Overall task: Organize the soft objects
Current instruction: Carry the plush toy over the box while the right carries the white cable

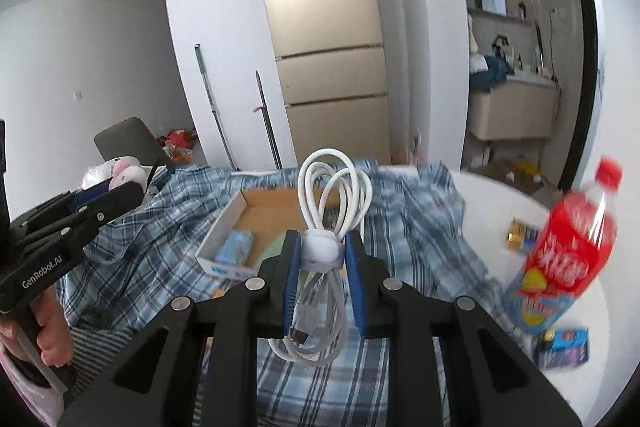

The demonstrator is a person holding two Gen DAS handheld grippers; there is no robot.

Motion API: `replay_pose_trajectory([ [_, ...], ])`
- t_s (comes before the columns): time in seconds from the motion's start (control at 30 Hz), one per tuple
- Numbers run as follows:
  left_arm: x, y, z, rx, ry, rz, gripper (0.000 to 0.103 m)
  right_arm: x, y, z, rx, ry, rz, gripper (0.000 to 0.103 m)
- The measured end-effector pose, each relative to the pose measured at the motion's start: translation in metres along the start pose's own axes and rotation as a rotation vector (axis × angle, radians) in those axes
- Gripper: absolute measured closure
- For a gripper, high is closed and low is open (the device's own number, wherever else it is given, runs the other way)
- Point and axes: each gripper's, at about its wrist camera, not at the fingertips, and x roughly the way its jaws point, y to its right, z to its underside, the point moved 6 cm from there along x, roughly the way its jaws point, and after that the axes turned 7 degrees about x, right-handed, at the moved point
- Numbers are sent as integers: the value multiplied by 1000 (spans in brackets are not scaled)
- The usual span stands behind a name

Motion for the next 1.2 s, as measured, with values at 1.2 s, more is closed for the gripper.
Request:
replay_pose_trajectory([
  [1.2,174,-94,-1,-141,-283,-72,72,189,-10,-63,103,-139,5,81],
])
